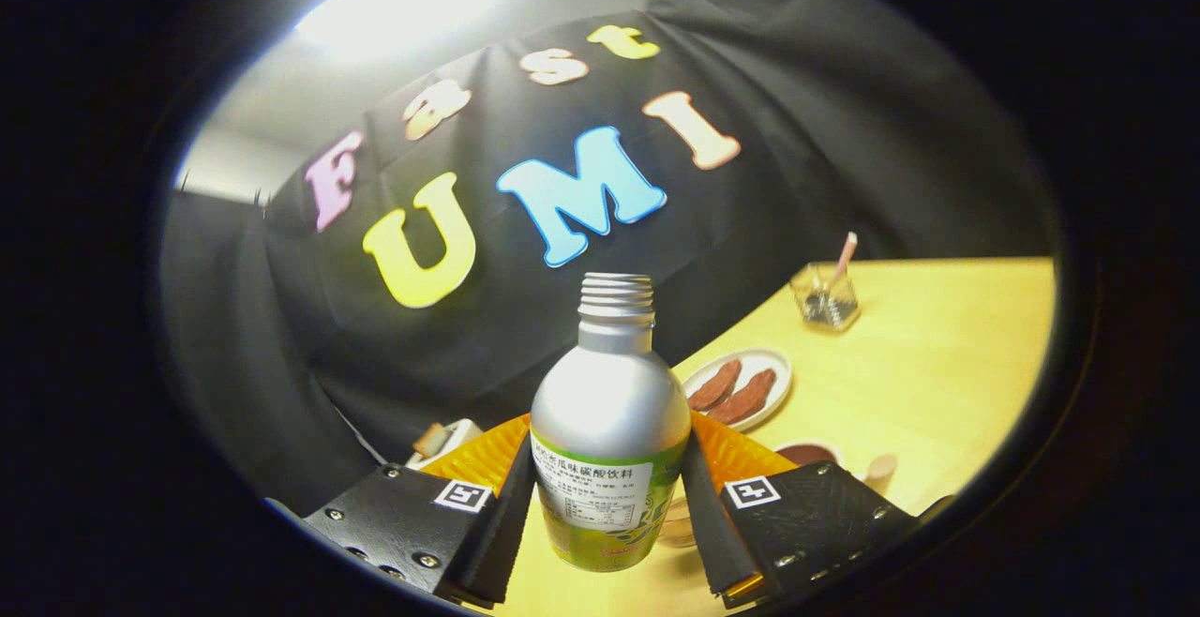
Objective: Take the bottle from table, then pour the juice into the cup, finally place the bottle on the coaster
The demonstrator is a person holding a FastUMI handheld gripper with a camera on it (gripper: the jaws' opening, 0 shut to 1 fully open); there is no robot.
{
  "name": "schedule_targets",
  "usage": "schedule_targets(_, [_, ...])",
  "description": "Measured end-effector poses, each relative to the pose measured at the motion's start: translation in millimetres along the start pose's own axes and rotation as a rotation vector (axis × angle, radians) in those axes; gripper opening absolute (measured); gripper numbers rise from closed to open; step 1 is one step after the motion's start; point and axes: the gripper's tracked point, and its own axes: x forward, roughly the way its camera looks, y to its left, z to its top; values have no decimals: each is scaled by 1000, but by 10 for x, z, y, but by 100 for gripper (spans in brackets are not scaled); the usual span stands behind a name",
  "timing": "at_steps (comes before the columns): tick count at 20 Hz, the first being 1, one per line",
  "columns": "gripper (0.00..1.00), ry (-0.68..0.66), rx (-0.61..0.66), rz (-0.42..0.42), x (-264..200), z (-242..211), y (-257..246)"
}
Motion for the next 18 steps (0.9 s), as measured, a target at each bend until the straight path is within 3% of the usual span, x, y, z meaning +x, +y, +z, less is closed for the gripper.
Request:
schedule_targets(3, [76, -17, -236, -32, -9, 38, 76])
schedule_targets(7, [76, -56, -259, 15, 33, -5, 233])
schedule_targets(12, [76, -63, -439, -38, 96, -86, 145])
schedule_targets(18, [76, -70, -468, -33, 244, -279, 232])
